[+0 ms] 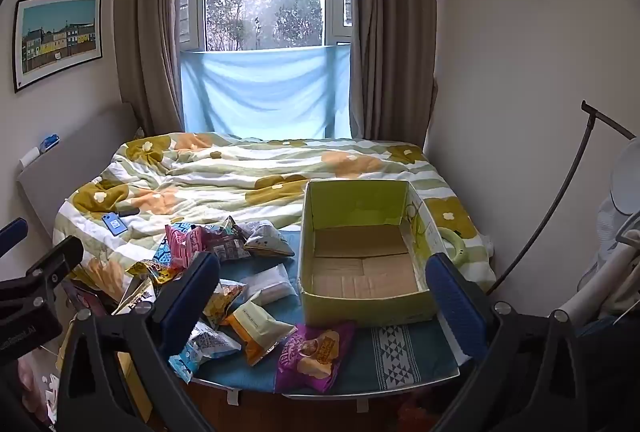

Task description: Organize snacks

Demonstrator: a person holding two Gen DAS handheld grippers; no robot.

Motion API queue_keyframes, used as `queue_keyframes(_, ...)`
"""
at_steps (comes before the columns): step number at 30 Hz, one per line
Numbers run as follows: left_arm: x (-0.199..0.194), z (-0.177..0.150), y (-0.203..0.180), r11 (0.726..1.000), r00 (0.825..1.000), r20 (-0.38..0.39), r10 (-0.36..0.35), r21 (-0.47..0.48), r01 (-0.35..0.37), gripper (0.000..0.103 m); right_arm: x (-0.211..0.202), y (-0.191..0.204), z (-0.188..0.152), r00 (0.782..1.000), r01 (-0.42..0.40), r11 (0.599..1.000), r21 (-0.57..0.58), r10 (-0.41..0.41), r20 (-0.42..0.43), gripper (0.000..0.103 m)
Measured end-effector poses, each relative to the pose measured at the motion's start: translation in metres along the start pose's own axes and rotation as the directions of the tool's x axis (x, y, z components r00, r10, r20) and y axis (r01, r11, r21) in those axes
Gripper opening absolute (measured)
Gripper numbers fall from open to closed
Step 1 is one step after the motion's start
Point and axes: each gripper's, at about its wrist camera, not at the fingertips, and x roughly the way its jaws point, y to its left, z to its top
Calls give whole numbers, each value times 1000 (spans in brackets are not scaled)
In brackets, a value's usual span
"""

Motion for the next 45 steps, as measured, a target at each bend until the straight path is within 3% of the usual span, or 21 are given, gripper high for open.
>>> queue_keyframes(4,-1,2,4,999,999,5,-36,-12,36,103,2,0,-1,1000,-6,1000,3,6,14,103)
queue_keyframes(6,-1,3,4,999,999,6,-34,-4,34,103,2,0,-1,1000,-6,1000,5,6,10,103)
queue_keyframes(7,-2,6,3,1000,1000,13,6,5,-6,103,2,0,-1,1000,-6,1000,5,6,11,103)
queue_keyframes(45,9,5,6,1000,1000,6,3,-3,-3,103,16,3,-5,1000,-14,1000,2,14,-3,103)
